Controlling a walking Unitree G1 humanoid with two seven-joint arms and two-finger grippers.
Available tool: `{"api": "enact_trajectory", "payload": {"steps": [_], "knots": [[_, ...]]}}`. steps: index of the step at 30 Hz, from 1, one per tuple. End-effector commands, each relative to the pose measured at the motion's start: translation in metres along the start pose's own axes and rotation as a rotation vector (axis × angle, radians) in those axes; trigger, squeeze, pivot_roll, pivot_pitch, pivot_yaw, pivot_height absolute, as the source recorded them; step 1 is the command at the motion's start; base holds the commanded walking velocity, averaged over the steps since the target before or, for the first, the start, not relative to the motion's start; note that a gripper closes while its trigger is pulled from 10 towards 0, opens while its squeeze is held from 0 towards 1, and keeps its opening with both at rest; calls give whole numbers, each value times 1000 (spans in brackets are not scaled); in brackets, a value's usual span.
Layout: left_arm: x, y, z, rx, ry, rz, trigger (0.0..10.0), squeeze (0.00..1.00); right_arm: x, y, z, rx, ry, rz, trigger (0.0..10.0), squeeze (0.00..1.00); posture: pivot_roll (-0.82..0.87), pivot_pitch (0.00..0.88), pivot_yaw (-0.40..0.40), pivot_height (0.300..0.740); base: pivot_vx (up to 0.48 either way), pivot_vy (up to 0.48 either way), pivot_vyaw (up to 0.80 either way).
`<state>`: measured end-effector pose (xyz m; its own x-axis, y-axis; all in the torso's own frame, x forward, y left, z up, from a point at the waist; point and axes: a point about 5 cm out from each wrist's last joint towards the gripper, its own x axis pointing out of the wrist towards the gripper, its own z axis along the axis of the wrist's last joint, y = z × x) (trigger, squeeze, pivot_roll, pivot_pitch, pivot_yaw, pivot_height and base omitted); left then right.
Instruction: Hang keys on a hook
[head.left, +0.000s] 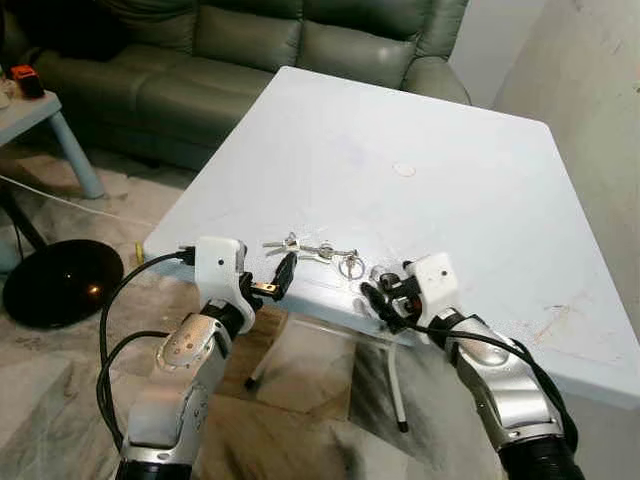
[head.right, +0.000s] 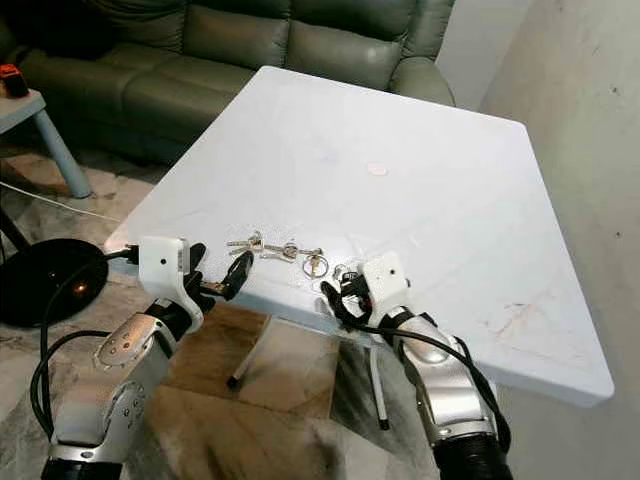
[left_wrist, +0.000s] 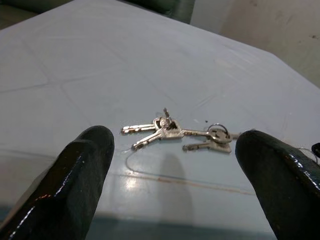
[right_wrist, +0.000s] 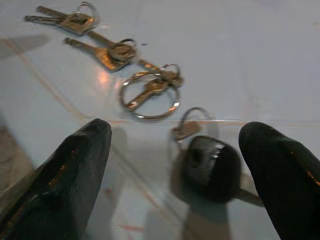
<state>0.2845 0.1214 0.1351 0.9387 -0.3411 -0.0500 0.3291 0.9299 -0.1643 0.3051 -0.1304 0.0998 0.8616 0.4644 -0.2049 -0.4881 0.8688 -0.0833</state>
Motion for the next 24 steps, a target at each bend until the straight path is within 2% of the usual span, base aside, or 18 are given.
{"api": "enact_trajectory", "payload": {"steps": [1, 3, 4, 7, 8, 9, 11, 15, 18, 19, 21, 22, 23, 24], "knots": [[-2, -3, 4, 10, -10, -3, 10000, 0, 2, 1, 5, -3, -8, 2, 6314, 0, 193, 122, -133, 740, 0, 0, 0], [-3, -3, 4, 10, -10, -3, 10000, 0, 3, 2, 5, -1, -9, 2, 6000, 0, 193, 122, -133, 740, 0, 0, 0], [-3, -3, 4, 11, -10, 0, 10000, 0, 4, 4, 7, 5, -15, 3, 4196, 0, 196, 125, -134, 740, 0, 0, 0], [-4, -3, 4, 10, -9, 4, 10000, 0, 6, 7, 8, 7, -19, 9, 3373, 0, 198, 122, -135, 740, 0, 0, 0], [-4, -3, 5, 10, -9, 5, 10000, 0, 7, 7, 8, 8, -19, 11, 3373, 0, 200, 126, -137, 740, 0, 0, 0], [-4, -3, 5, 9, -9, 6, 10000, 0, 7, 8, 9, 8, -22, 15, 2314, 0, 201, 127, -138, 740, 0, 0, 0], [-4, -4, 4, 9, -8, 8, 10000, 0, 9, 11, 9, 11, -23, 15, 3490, 0, 203, 127, -140, 740, 0, 0, 0], [-5, -4, 4, 8, -8, 11, 10000, 0, 10, 12, 10, 9, -25, 10, 3412, 0, 205, 128, -143, 740, 0, 0, 0], [-6, -4, 4, 9, -6, 16, 10000, 0, 13, 12, 12, 8, -26, -2, 3725, 0, 207, 129, -146, 740, 0, 0, 0], [-6, -4, 4, 8, -6, 17, 10000, 0, 13, 12, 12, 10, -25, -1, 3922, 0, 207, 129, -146, 740, 0, 0, 0], [-6, -3, 4, 6, -6, 20, 10000, 0, 15, 12, 12, -1, -19, -9, 5961, 0, 210, 131, -148, 740, 0, 0, 0], [-6, -3, 4, 6, -6, 20, 10000, 0, 16, 12, 12, -3, -18, -10, 5961, 0, 210, 131, -148, 740, 0, 0, 0], [-6, -3, 4, 5, -6, 22, 10000, 0, 16, 12, 12, -16, -16, -12, 10000, 0, 210, 131, -148, 740, 0, 0, 0], [-6, -3, 4, 5, -6, 23, 10000, 0, 17, 12, 12, -21, -15, -18, 10000, 0, 210, 131, -148, 740, 0, 0, 0]]}}
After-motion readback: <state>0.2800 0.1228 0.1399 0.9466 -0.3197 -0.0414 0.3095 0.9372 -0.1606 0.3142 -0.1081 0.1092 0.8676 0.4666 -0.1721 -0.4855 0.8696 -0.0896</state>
